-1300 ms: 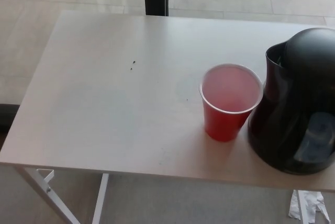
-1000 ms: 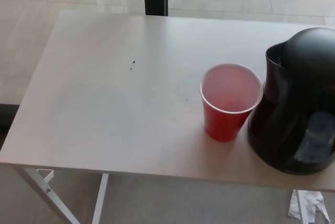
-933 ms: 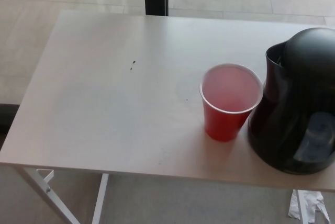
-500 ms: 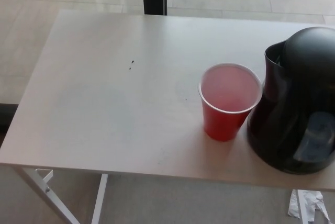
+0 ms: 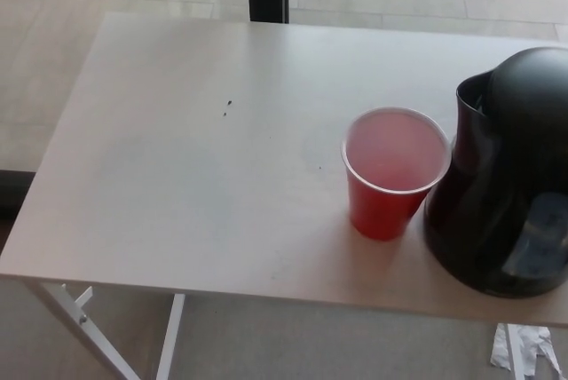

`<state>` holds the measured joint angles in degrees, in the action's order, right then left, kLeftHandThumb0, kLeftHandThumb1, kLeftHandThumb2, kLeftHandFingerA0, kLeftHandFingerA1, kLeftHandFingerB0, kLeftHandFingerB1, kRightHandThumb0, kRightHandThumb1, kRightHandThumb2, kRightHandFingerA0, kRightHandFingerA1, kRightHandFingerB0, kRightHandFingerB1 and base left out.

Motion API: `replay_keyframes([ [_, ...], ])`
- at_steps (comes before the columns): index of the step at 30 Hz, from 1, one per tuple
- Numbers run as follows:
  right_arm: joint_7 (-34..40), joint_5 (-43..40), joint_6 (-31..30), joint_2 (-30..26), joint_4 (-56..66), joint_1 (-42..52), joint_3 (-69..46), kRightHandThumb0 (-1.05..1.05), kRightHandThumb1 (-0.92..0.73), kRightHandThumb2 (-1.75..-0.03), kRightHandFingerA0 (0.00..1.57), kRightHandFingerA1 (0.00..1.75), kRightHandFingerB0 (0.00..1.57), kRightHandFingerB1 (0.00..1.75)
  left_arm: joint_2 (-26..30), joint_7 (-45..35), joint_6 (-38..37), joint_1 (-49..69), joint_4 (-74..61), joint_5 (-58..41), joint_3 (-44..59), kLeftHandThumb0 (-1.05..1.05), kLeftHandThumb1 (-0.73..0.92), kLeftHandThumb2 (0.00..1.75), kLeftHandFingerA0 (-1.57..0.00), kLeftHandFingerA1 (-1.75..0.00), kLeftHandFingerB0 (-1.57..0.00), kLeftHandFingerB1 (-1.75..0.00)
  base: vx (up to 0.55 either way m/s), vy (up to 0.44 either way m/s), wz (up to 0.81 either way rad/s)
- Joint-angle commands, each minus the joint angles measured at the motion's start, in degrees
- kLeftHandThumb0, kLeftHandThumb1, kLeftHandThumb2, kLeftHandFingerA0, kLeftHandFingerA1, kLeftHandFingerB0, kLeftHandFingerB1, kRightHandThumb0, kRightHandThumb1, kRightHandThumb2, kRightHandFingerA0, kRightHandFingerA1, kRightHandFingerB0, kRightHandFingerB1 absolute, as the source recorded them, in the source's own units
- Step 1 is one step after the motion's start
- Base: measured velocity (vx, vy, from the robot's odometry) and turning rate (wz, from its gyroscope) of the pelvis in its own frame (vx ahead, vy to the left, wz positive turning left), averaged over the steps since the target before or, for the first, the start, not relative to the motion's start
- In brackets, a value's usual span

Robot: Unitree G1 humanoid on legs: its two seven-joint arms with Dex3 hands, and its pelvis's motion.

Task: The robot uses its right hand to lift up a kettle kept on the middle of the desk by its handle and tilt it into a glass kept next to it to pour out water

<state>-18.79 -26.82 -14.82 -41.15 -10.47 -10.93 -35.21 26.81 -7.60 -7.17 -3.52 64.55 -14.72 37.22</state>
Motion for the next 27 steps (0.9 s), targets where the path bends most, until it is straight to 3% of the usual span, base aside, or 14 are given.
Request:
replay_keyframes([
  [1, -5.5, -0.1, -5.4, -1.2, 3.2, 1.0, 5.9, -0.33, -0.34, -0.9, 0.05, 0.5, 0.0, 0.48, 1.7, -0.5, -2.9, 0.3, 0.7, -1.0, -0.4, -0.77, 0.41, 0.88, -0.86, -0.65, -0.72, -0.6, 0.0, 0.0, 0.0],
  [4, -4.4, 1.3, -6.1, -0.7, 4.9, 1.8, 8.0, -0.62, -0.4, -0.71, 0.21, 0.47, 0.08, 0.35, 1.8, -0.3, -3.0, 0.2, 1.1, -0.9, -0.8, -0.76, 0.41, 0.88, -0.85, -0.65, -0.71, -0.6, 0.0, 0.0, 0.0],
  [5, -4.4, 1.6, -6.2, -0.5, 4.9, 1.9, 8.7, -0.6, -0.4, -0.7, 0.2, 0.47, 0.09, 0.36, 1.9, -0.1, -2.9, 0.0, 1.3, -0.9, -0.9, -0.73, 0.5, 0.6, -0.88, -0.58, -0.77, -0.54, 0.0, 0.0, 0.0],
  [7, -5.0, 2.1, -6.0, 0.0, 4.1, 1.8, 10.3, -0.56, -0.42, -0.69, 0.19, 0.46, 0.12, 0.36, 1.9, 0.2, -3.0, -0.3, 1.6, -0.8, -1.2, -0.76, 0.42, 0.88, -0.84, -0.65, -0.71, -0.6, 0.0, 0.0, 0.0],
  [10, -6.3, 2.6, -7.1, 0.1, 2.7, 1.4, 12.9, -0.33, -0.29, -0.88, 0.04, 0.5, 0.0, 0.48, 1.9, 0.1, -3.2, 0.0, 1.4, -1.0, -1.3, -0.77, 0.4, 0.87, -0.85, -0.64, -0.71, -0.6, 0.0, 0.0, 0.0],
  [11, -6.2, 3.7, -6.6, -0.3, 2.6, 1.4, 13.8, -0.6, -0.39, -0.7, 0.18, 0.47, 0.11, 0.36, 1.9, 0.1, -3.2, 0.0, 1.6, -1.1, -1.3, -0.85, 0.42, 0.87, -0.87, -0.62, -0.75, -0.59, 0.0, 0.0, 0.0],
  [12, -6.4, 4.4, -5.8, -0.5, 2.3, 1.4, 14.3, -0.35, -0.26, -0.87, 0.05, 0.51, 0.0, 0.48, 1.9, 0.1, -3.2, -0.1, 1.6, -1.1, -1.4, -0.72, 0.52, 0.56, -0.88, -0.58, -0.82, -0.55, 0.0, 0.0, 0.0],
  [13, -6.7, 5.6, -4.4, -0.8, 1.6, 1.4, 15.1, -0.66, -0.39, -0.73, 0.19, 0.49, 0.08, 0.36, 1.8, 0.1, -3.2, -0.2, 1.5, -1.0, -1.5, -0.82, 0.42, 0.87, -0.86, -0.63, -0.77, -0.6, 0.0, 0.0, 0.0],
  [15, -6.5, 6.6, -3.8, -0.9, 0.7, 1.2, 15.9, -0.65, -0.4, -0.73, 0.19, 0.49, 0.09, 0.36, 1.9, -0.1, -3.6, -0.3, 1.6, -0.9, -1.8, -0.82, 0.43, 0.88, -0.85, -0.63, -0.76, -0.6, 0.0, 0.0, 0.0],
  [16, -6.5, 7.0, -3.5, -0.7, 0.1, 0.8, 16.4, -0.64, -0.4, -0.72, 0.18, 0.49, 0.12, 0.37, 1.9, -0.1, -3.5, -0.4, 1.5, -1.2, -1.6, -0.72, 0.52, 0.56, -0.89, -0.59, -0.81, -0.55, 0.0, 0.0, 0.0],
  [17, -6.6, 8.1, -2.5, -0.9, -0.4, 0.6, 17.2, -0.65, -0.4, -0.74, 0.2, 0.5, 0.12, 0.38, 1.9, -0.2, -3.4, -0.4, 1.3, -1.3, -1.7, -0.83, 0.42, 0.87, -0.87, -0.63, -0.75, -0.59, 0.0, 0.0, 0.0],
  [24, -6.7, 11.1, -1.3, -1.3, -0.1, 1.0, 19.1, -0.68, -0.41, -0.77, 0.24, 0.51, 0.11, 0.38, 2.1, -0.2, -2.9, -0.3, 1.0, -1.4, -2.1, -0.75, 0.4, 0.88, -0.84, -0.65, -0.7, -0.6, 0.0, 0.0, 0.0],
  [25, -6.7, 11.7, -1.9, -1.5, 0.5, 1.4, 19.5, -0.68, -0.4, -0.77, 0.23, 0.5, 0.11, 0.38, 2.2, -0.3, -2.7, -0.5, 1.1, -1.6, -2.0, -0.73, 0.48, 0.58, -0.87, -0.58, -0.75, -0.54, 0.0, 0.0, 0.0],
  [27, -7.0, 12.2, -2.3, -1.7, 1.4, 2.0, 19.9, -0.66, -0.4, -0.76, 0.24, 0.51, 0.1, 0.37, 2.4, -0.1, -2.8, -0.7, 1.5, -1.4, -2.2, -0.81, 0.39, 0.87, -0.87, -0.64, -0.7, -0.59, 0.0, 0.0, 0.0],
])
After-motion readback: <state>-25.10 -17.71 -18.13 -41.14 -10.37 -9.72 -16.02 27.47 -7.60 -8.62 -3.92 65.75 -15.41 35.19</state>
